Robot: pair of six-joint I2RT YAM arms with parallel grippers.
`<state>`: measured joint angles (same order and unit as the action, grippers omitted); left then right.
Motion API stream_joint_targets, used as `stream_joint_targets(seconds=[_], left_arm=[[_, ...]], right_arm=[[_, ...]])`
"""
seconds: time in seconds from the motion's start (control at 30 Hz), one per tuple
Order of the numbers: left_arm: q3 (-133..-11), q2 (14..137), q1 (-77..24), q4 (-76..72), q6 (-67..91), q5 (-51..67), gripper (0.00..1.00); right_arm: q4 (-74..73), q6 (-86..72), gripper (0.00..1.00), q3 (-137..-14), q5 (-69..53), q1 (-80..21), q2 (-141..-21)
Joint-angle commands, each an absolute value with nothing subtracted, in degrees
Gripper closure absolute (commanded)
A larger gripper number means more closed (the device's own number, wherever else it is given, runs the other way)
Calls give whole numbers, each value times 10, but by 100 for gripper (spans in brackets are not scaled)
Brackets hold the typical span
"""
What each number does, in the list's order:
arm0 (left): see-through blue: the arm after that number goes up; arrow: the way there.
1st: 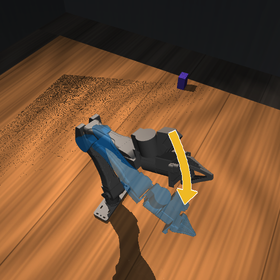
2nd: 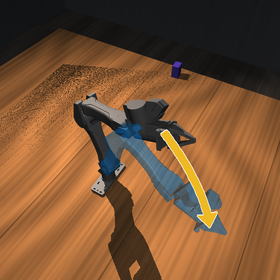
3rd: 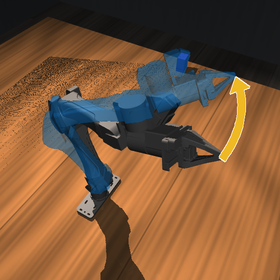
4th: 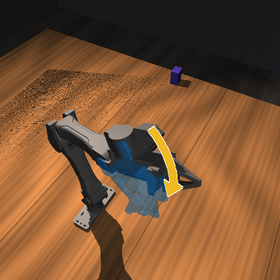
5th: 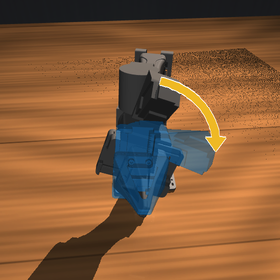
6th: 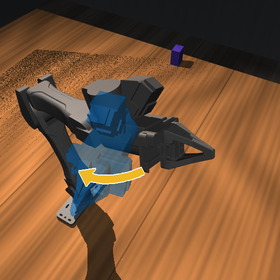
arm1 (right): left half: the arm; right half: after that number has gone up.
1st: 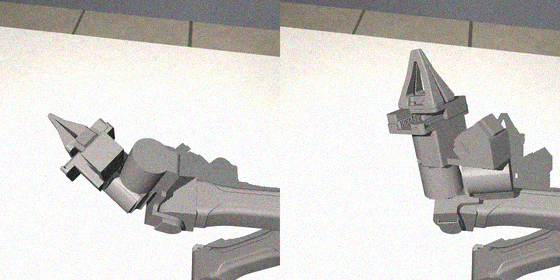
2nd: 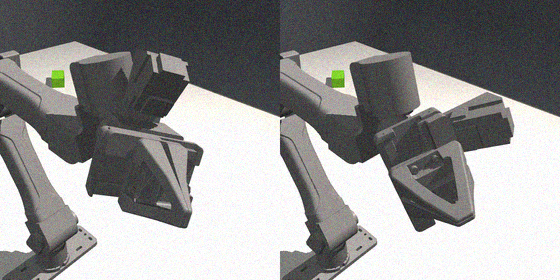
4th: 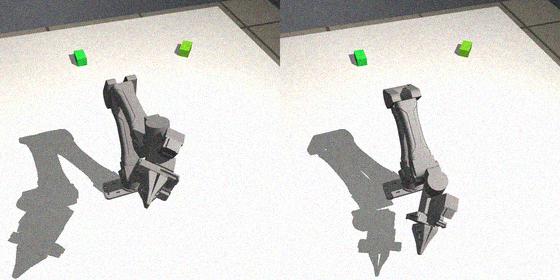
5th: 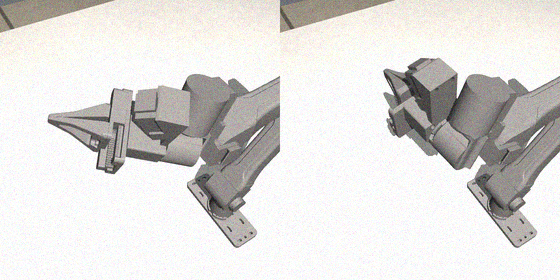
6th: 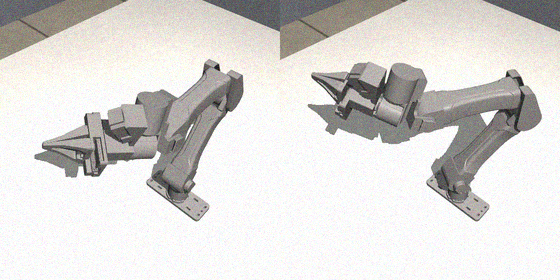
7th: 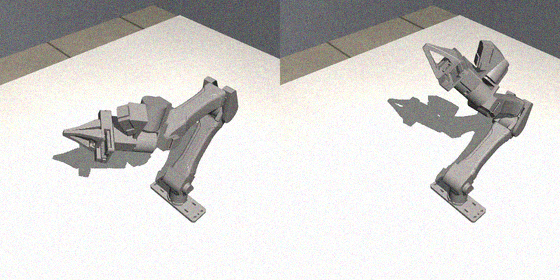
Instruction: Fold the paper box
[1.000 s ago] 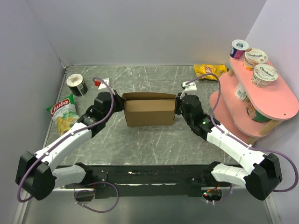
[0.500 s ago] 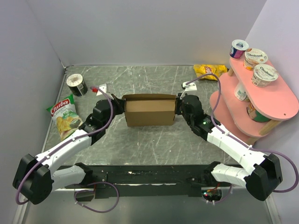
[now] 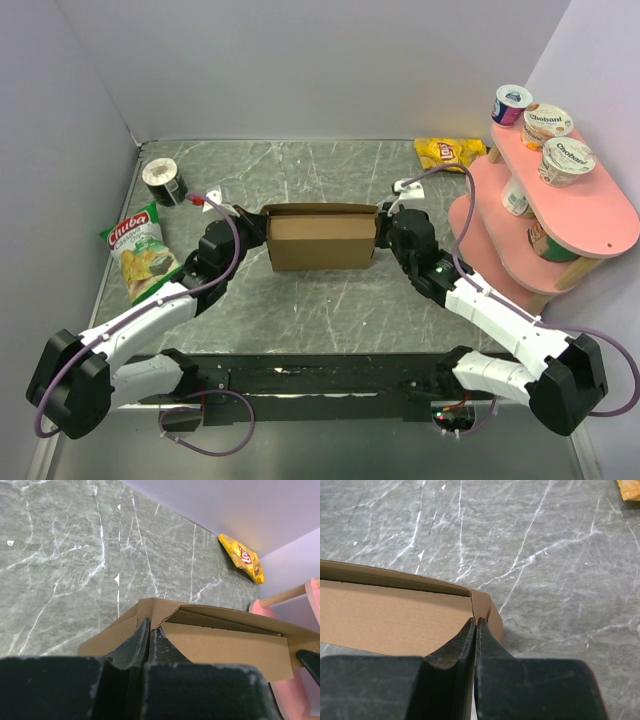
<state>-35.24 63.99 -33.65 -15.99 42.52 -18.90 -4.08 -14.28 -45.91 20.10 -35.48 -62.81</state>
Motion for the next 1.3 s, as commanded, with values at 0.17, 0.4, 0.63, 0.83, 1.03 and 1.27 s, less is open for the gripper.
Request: stream_joint_targets(seconds=[0.17,0.4,0.63,0.83,1.03,1.27], left_arm=[[-266,695,-353,53,452,-161,99],[-266,708,-359,41,441,-159,99],[-314,716,-366,114,406,-185,99],[-344,721,-367,170,416,-190,99],[-371,736,-367,175,406,-195,99],[-372,735,-373,160,396,-199,99]], right_arm=[[-136,-156,100,-385,168,-367,-635],[-173,-168,93,-407,167,-367,-629],[-214,-154,79,-439,172,-367,-575],[-236,-163,64,-454,164,-367,-583],[-280,-152,22,-475,155,-367,-498],[-323,-145,5,-548,135,-366,-459]])
